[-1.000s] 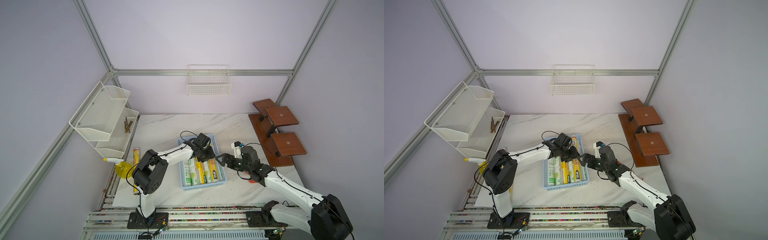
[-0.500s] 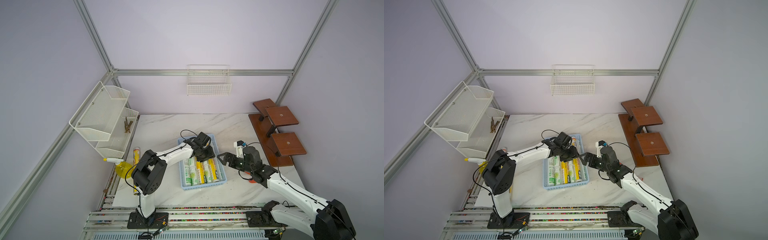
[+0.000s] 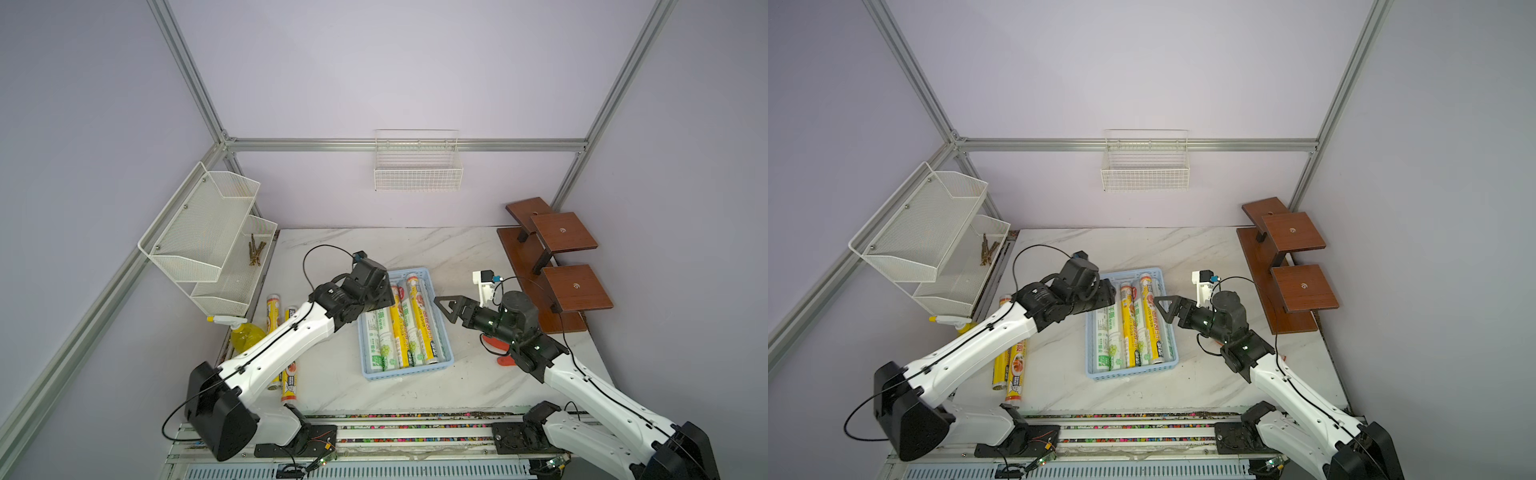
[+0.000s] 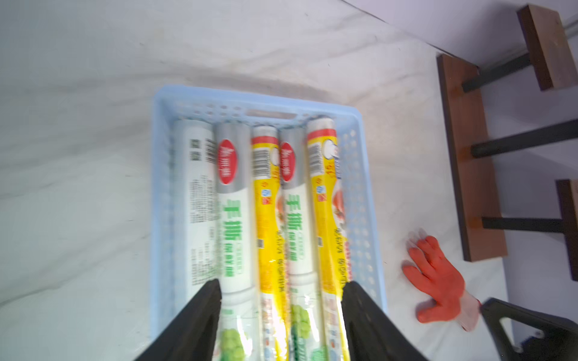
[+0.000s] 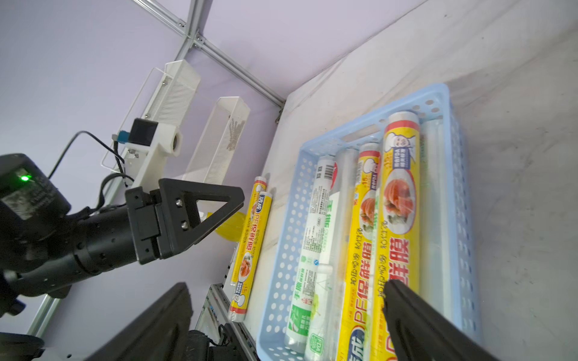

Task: Put the plastic wrap into the basket
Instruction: Place the plastic wrap in the basket, then pick up the plastic wrap from the center of the board.

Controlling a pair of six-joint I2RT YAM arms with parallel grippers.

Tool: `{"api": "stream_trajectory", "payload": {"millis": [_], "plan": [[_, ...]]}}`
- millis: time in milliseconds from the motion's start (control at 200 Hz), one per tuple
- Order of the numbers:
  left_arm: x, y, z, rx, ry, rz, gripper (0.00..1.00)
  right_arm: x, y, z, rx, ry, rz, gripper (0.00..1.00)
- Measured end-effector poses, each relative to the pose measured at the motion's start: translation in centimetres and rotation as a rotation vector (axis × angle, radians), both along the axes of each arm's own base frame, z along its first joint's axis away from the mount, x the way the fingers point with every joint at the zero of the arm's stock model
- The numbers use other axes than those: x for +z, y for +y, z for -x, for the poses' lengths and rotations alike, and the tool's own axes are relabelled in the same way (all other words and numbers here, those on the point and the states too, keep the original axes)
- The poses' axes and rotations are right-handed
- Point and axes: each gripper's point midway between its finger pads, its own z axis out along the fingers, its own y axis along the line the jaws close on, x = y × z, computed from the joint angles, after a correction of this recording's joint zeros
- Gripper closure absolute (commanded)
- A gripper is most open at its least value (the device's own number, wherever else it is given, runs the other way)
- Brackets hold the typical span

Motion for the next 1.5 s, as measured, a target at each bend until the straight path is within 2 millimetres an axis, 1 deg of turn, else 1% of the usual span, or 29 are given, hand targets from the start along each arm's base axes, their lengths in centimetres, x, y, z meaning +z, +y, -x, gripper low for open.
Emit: {"api": "stream_trajectory", "payload": {"millis": [45, 65, 115, 150, 210, 280, 335, 420, 480, 575, 705, 770, 865, 1000, 1225, 1365, 1500], "plan": [[-0.5, 2.8, 0.5, 0.058, -0.002, -0.037, 0.31, 0.2, 0.7, -0.1, 0.024, 0.001, -0.003, 0.00], [-0.7, 3.7, 0.7, 0.076, 0.001, -0.050, 0.31, 0.3, 1.0, -0.1, 0.034, 0.002, -0.004, 0.01], [-1.7, 6.5, 1.4, 0.137, 0.014, -0.088, 0.29, 0.4, 2.0, -0.1, 0.060, 0.001, 0.005, 0.01], [-2.5, 8.2, 1.9, 0.173, 0.026, -0.110, 0.28, 0.5, 3.0, -0.1, 0.083, -0.006, 0.018, 0.01], [-3.9, 11.1, 3.0, 0.237, 0.056, -0.142, 0.24, 0.9, 5.2, 0.5, 0.135, -0.031, 0.049, 0.01], [-5.2, 13.7, 4.2, 0.302, 0.084, -0.160, 0.19, 1.5, 7.8, 1.3, 0.190, -0.066, 0.089, 0.01], [-5.9, 15.5, 5.0, 0.351, 0.101, -0.165, 0.15, 1.9, 9.8, 1.9, 0.229, -0.097, 0.118, 0.01], [-7.0, 17.7, 5.9, 0.420, 0.131, -0.140, 0.15, 2.0, 12.6, 2.5, 0.276, -0.137, 0.172, 0.01], [-7.8, 19.1, 6.3, 0.467, 0.158, -0.118, 0.13, 1.4, 14.4, 3.0, 0.301, -0.160, 0.233, 0.01], [-9.1, 20.9, 6.6, 0.528, 0.204, -0.084, 0.12, 0.1, 16.8, 3.4, 0.318, -0.200, 0.346, 0.01], [-11.4, 22.3, 6.8, 0.584, 0.271, -0.023, 0.11, -2.0, 19.6, 4.5, 0.361, -0.249, 0.482, 0.01], [-12.5, 22.4, 6.7, 0.589, 0.304, -0.010, 0.11, -3.2, 20.8, 5.1, 0.387, -0.263, 0.533, 0.01], [-13.9, 22.4, 6.6, 0.582, 0.347, -0.009, 0.11, -4.8, 22.1, 5.7, 0.416, -0.262, 0.583, 0.01], [-15.0, 22.7, 6.2, 0.587, 0.377, -0.010, 0.10, -6.5, 23.6, 6.5, 0.453, -0.239, 0.609, 0.00], [-16.1, 22.9, 5.5, 0.589, 0.391, -0.009, 0.09, -9.4, 25.8, 6.9, 0.495, -0.154, 0.590, 0.01], [-17.1, 22.8, 5.3, 0.583, 0.410, -0.004, 0.09, -10.3, 26.9, 7.1, 0.515, -0.110, 0.569, 0.01], [-18.4, 22.4, 5.9, 0.572, 0.453, 0.003, 0.10, -10.2, 27.3, 7.4, 0.530, -0.091, 0.547, 0.01]]}}
